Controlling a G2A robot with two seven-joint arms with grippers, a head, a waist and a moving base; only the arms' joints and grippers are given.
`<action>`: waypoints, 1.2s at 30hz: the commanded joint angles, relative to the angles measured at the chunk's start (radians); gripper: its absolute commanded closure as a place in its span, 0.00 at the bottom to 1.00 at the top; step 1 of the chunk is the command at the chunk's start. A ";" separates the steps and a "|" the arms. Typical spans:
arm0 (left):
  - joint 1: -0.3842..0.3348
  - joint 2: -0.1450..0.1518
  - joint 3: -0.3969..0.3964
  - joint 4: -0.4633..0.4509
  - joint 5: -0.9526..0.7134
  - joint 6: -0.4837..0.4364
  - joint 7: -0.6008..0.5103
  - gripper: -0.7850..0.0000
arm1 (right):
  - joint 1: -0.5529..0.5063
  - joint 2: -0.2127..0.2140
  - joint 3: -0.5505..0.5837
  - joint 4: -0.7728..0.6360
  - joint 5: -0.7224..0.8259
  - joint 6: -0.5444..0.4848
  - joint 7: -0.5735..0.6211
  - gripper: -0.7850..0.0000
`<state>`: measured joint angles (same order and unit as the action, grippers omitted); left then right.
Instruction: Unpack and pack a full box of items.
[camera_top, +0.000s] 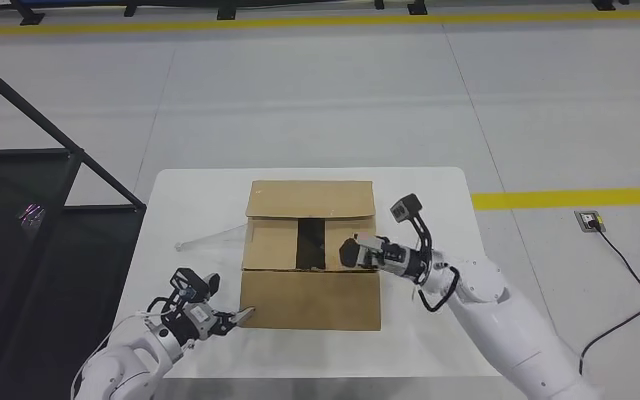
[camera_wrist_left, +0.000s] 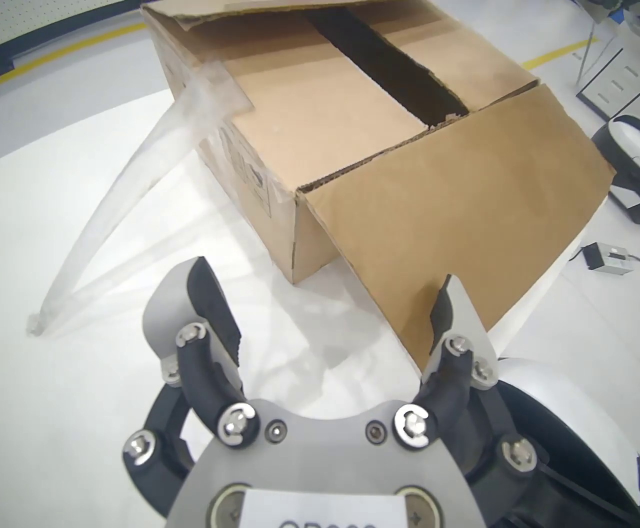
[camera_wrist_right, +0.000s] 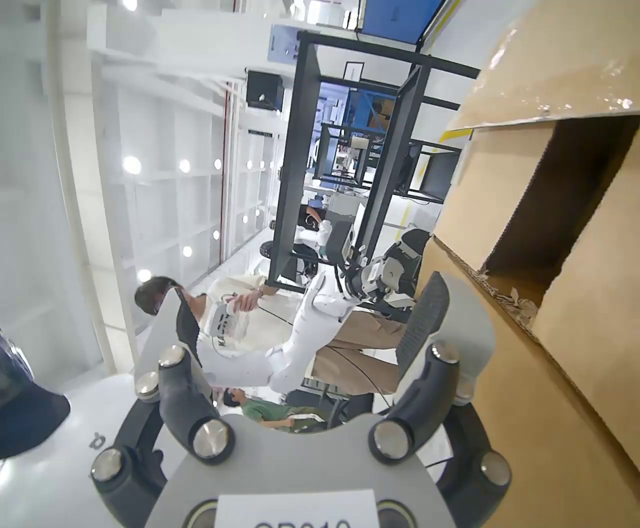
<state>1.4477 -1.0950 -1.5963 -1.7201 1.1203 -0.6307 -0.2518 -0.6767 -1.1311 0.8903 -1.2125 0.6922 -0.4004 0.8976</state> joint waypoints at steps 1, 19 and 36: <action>0.004 0.001 0.004 0.001 0.002 -0.001 0.005 0.00 | 0.025 -0.014 -0.019 0.052 0.009 0.023 -0.022 0.00; 0.021 0.009 0.012 0.017 -0.019 -0.015 0.022 0.00 | 0.176 -0.107 -0.071 0.256 -0.058 0.087 -0.314 0.00; 0.033 0.015 0.032 0.025 -0.010 -0.020 0.040 0.00 | 0.431 -0.287 -0.172 0.673 -0.049 -0.042 -0.478 0.00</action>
<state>1.4813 -1.0802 -1.5658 -1.6957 1.1113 -0.6514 -0.2106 -0.2506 -1.4075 0.7246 -0.5590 0.6396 -0.4298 0.4054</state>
